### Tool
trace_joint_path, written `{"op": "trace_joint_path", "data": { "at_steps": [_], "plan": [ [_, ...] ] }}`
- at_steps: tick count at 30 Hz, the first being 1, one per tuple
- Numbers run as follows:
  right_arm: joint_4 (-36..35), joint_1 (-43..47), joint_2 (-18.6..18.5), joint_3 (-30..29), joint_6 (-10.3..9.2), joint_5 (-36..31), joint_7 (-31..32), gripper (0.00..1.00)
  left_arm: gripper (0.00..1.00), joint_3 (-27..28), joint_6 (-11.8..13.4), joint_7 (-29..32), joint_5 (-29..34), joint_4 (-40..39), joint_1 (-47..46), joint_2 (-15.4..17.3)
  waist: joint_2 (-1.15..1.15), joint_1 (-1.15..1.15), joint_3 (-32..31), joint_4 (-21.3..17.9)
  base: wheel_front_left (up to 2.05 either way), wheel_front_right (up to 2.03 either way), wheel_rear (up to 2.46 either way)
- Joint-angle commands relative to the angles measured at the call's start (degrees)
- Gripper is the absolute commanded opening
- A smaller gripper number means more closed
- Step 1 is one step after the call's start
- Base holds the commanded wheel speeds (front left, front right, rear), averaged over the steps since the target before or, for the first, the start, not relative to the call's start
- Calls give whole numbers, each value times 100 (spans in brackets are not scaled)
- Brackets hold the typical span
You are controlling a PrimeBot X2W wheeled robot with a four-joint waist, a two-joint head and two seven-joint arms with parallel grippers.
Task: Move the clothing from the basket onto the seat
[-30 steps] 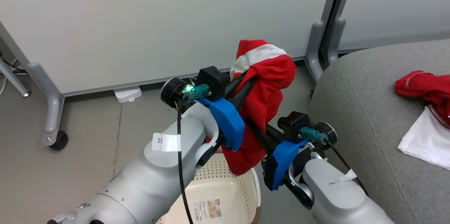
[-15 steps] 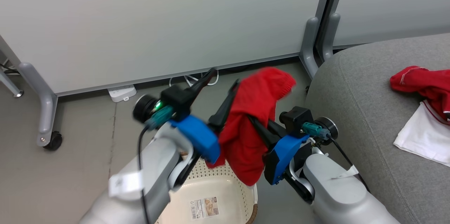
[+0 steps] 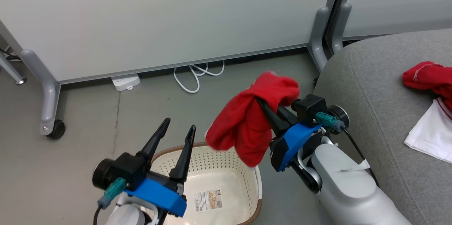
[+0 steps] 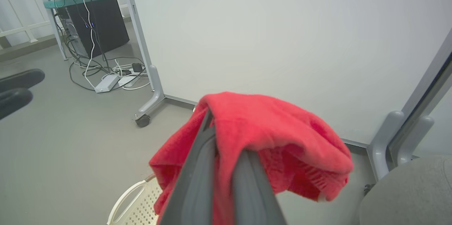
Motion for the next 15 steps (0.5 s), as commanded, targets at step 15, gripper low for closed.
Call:
{"op": "trace_joint_path", "data": {
  "at_steps": [15],
  "plan": [
    [-213, 70, -10, -109, 1, -39, -30, 0, 100, 300, -137, -14, 494, -130, 256, -268, 0, 0, 89, -527, 0, 0, 0]
  ]
}}
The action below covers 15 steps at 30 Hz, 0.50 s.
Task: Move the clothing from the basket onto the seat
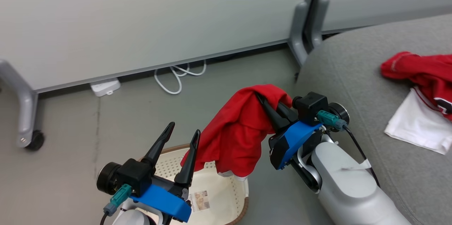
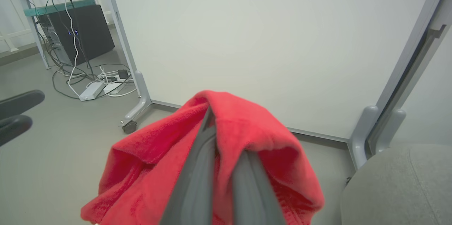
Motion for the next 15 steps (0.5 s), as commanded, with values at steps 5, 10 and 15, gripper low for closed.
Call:
{"op": "trace_joint_path", "data": {
  "at_steps": [5, 10, 15],
  "plan": [
    [-111, -7, -9, -20, 1, 24, -28, 0, 100, -106, -10, -15, -14, -80, -97, 94, 0, 0, 131, -772, 0, 0, 0],
    [-159, 76, -9, -187, 1, -16, -28, 0, 100, -240, -11, -15, -46, -87, -181, 155, 0, 0, 167, -1308, 0, 0, 0],
    [-246, 148, -8, -327, 1, -30, -28, 0, 100, -324, -11, -15, -80, -64, -187, 208, 0, 0, 171, -1820, 0, 0, 0]
  ]
}}
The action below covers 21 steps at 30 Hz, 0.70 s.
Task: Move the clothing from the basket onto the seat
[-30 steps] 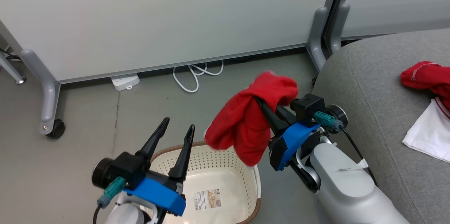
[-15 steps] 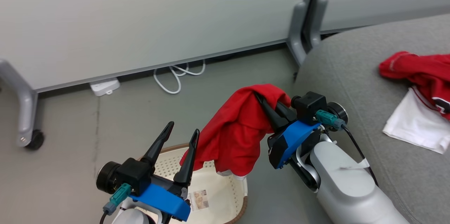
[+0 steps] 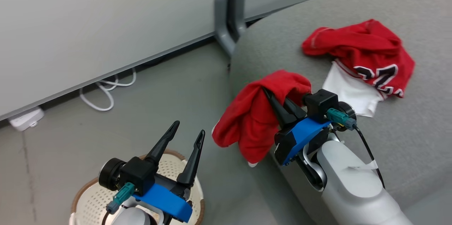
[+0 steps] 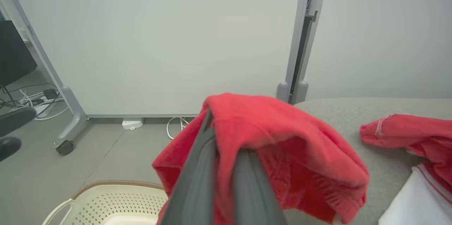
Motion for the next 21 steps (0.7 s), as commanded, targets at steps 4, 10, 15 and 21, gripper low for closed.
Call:
{"op": "trace_joint_path", "data": {
  "at_steps": [4, 10, 15, 21],
  "plan": [
    [-124, 145, -5, -92, 1, -3, -25, 0, 100, -32, -10, -15, -30, -9, -54, 103, 0, 0, 41, -685, 0, 0, 0],
    [-232, 212, -3, -186, 1, -9, -25, 0, 100, -89, -10, -15, -47, -27, -85, 165, 0, 0, 92, -1098, 0, 0, 0],
    [-320, 280, -1, -369, 1, -45, -24, 0, 100, -220, -10, -15, -99, -10, -162, 203, 0, 0, 184, -1210, 0, 0, 0],
    [-374, 320, -3, -536, 1, -97, -24, 0, 100, -280, -10, -15, -110, -1, -263, 276, 0, 0, 320, -1226, 0, 0, 0]
  ]
}}
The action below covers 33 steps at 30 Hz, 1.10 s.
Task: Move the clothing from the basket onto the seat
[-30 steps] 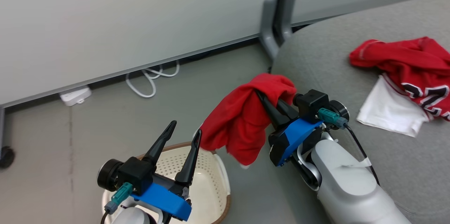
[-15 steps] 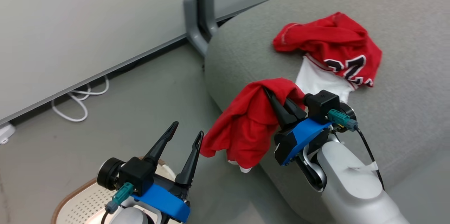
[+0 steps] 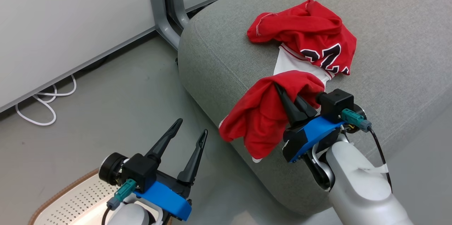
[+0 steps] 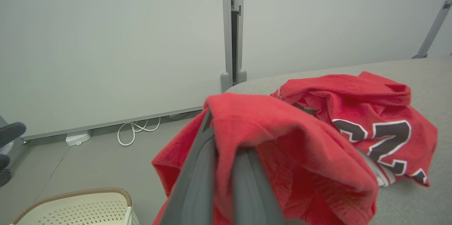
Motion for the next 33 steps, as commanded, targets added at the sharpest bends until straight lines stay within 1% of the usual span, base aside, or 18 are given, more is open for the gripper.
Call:
{"op": "trace_joint_path", "data": {
  "at_steps": [1, 3, 5, 7, 10, 15, 19, 20, 21, 22, 24, 27, 30, 33],
  "plan": [
    [-23, 10, 2, -55, 1, -12, -24, 0, 100, 10, -9, -15, -12, -5, -99, 81, 0, 0, 74, -7, 0, 0, 0],
    [9, -153, 1, -183, 1, -16, -24, 0, 100, 28, -9, -15, 8, -22, -114, 111, 0, 0, 159, 2, 0, 0, 0],
    [64, -433, 1, -451, 1, -131, -24, 0, 100, 27, -9, -15, 47, -67, -202, 164, 0, 0, 332, 61, 0, 0, 0],
    [152, -752, -18, -807, 1, -275, 10, 0, 100, -4, -9, -15, 78, -115, -296, 253, 0, 0, 570, 138, 0, 0, 0],
    [216, -1375, -203, -1456, 1, -358, 110, 0, 100, -26, -9, -15, 125, -165, -464, 435, 0, 0, 948, 258, 0, 0, 0],
    [69, -2343, -868, -2605, 1, -453, 370, 0, 100, -141, -9, -14, 193, -369, -888, 773, 0, 0, 1785, 510, 0, 0, 0],
    [-162, -2767, -1512, -3481, 1, -559, 557, 0, 100, -275, -9, 76, 253, -632, -1293, 1028, 0, 0, 2441, 726, 0, 0, 0],
    [-201, -2805, -1614, -3703, 1, -575, 595, 0, 100, -311, -9, 117, 273, -701, -1382, 1083, 0, 0, 2586, 768, 0, 0, 0],
    [-201, -2805, -1614, -3703, 1, -575, 595, 0, 100, -311, -9, 117, 273, -701, -1382, 1083, 0, 0, 2586, 768, 0, 0, 0],
    [-250, -2846, -1688, -3936, 1, -558, 599, 0, 100, -325, -9, 162, 302, -790, -1521, 1145, 0, 0, 2779, 820, 0, 0, 0],
    [-269, -2833, -1706, -4325, 1, -503, 573, 0, 100, -373, -9, 246, 343, -949, -1728, 1231, 0, 0, 3076, 881, 0, 0, 0],
    [-106, -2655, -1581, -4726, 1, -425, 479, 0, 100, -498, -9, 373, 367, -1157, -2017, 1331, 0, 0, 3427, 932, 0, 0, 0],
    [211, -2569, -1374, -4904, 1, -336, 350, 0, 100, -640, -9, 487, 399, -1318, -2291, 1426, 0, 0, 3689, 942, 0, 0, 0],
    [605, -2525, -1161, -4932, 1, -329, 215, 0, 100, -749, -9, 522, 388, -1370, -2439, 1462, 0, 0, 3795, 933, 0, 0, 0]
  ]
}}
